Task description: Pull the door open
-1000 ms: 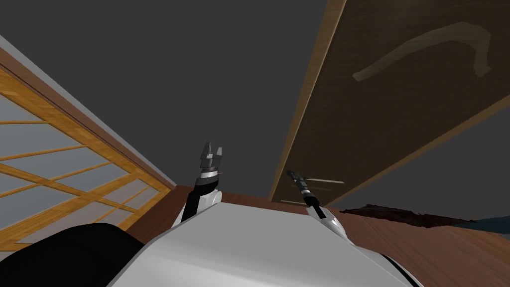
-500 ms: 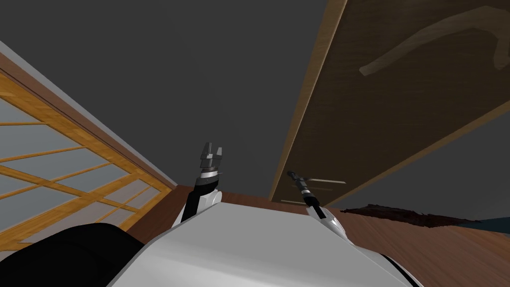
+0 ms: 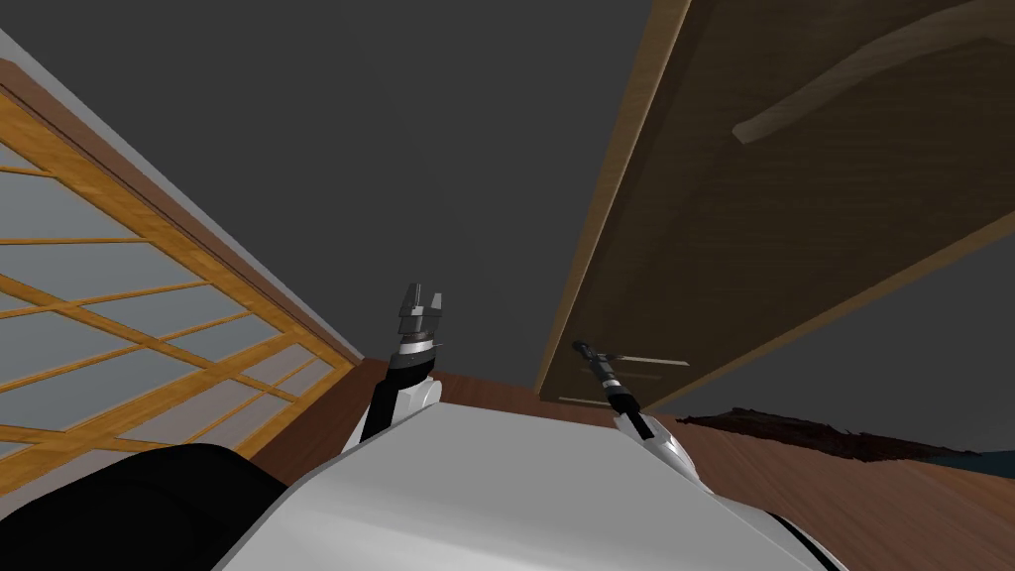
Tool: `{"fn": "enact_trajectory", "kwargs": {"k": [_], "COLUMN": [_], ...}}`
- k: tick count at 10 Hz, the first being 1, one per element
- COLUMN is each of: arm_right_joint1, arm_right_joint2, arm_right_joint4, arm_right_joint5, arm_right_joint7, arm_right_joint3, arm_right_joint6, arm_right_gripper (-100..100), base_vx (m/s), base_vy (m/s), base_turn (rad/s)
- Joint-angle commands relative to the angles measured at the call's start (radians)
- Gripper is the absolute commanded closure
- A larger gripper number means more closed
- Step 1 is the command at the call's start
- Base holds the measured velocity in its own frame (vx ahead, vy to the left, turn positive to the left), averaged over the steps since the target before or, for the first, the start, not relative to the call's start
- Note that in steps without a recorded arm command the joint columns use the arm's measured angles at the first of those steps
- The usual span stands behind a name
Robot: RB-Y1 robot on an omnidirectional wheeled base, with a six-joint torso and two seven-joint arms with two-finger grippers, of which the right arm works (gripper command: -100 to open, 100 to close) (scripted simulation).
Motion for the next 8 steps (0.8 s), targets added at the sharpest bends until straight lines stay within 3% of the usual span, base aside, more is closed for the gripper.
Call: {"fn": "enact_trajectory", "kwargs": {"k": [1,6,7,8], "arm_right_joint1": [0.017,0.062,0.061,0.071], "arm_right_joint2": [-0.012,-0.054,-0.046,-0.052], "arm_right_joint4": [-0.001,-0.011,-0.018,-0.01], "arm_right_joint5": [0.015,0.059,0.054,0.062], "arm_right_joint7": [-0.022,-0.092,-0.083,-0.093], "arm_right_joint3": [0.01,0.036,0.034,0.036], "arm_right_joint6": [-0.024,-0.099,-0.081,-0.104], "arm_right_gripper": [100,100,100,100], "base_vx": [-0.197,-0.211,-0.09,-0.136], "base_vy": [-0.109,-0.087,-0.053,-0.058], "base_turn": [0.115,0.11,0.025,0.154]}}
